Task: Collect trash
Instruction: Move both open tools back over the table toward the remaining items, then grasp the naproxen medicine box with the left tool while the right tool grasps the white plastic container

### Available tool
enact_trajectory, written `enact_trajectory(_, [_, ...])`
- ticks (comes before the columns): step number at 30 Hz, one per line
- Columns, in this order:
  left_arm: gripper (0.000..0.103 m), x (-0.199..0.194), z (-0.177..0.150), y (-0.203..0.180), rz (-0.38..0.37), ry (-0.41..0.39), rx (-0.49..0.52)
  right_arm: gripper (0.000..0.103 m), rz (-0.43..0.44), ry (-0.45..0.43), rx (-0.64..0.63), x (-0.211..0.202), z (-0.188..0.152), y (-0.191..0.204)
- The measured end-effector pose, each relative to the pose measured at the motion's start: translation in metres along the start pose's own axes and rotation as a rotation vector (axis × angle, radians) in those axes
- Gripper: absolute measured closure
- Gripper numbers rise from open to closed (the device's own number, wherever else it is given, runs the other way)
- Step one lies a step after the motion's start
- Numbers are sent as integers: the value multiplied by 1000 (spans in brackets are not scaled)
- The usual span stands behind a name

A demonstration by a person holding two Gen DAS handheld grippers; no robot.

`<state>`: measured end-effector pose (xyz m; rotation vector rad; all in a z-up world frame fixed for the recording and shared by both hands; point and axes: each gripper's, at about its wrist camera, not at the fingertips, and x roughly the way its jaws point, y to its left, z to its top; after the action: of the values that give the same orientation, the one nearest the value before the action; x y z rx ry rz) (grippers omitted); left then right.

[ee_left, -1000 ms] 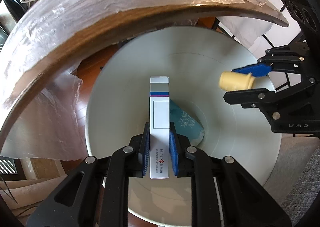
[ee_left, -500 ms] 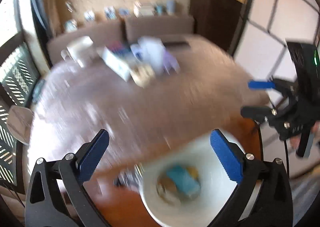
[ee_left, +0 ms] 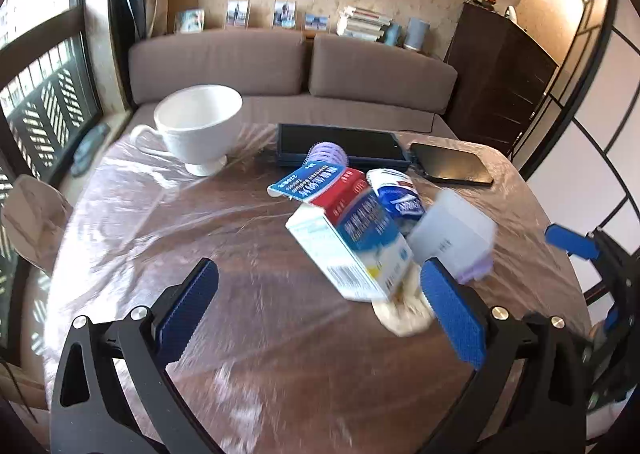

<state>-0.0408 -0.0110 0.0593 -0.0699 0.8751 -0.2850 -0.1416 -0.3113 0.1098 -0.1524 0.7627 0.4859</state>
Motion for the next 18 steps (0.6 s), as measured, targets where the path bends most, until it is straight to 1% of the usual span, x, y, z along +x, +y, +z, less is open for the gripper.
enact_trajectory(1, [1, 8, 2, 2, -10, 13, -6, 12, 11, 14, -11, 11, 3, -1])
enact_trajectory(4, [1, 28, 8, 7, -48, 49, -30, 19, 29, 35, -26, 28, 7, -1])
enact_trajectory(6, [1, 37, 13, 11, -83, 65, -58, 23, 41, 44, -31, 38, 9, -2])
enact_trajectory(8, [1, 45, 12, 13, -122, 80, -83, 24, 50, 52, -30, 48, 11, -3])
enact_trajectory(10, [1, 49, 11, 12, -153, 86, -94, 31, 68, 63, -27, 57, 13, -4])
enact_trajectory(12, [2, 51, 11, 12, -184, 85, -99, 36, 82, 72, -23, 62, 13, -5])
enact_trajectory(14, [6, 52, 11, 11, -205, 82, -99, 40, 98, 80, -14, 65, 12, -7])
enact_trajectory(16, [17, 55, 13, 11, -223, 81, -104, 51, 120, 89, -3, 67, 11, -7])
enact_trajectory(17, [20, 55, 14, 11, -236, 75, -112, 53, 124, 91, 1, 67, 11, -8])
enact_trajectory(18, [24, 56, 15, 12, -244, 70, -117, 57, 125, 91, 2, 67, 10, -7])
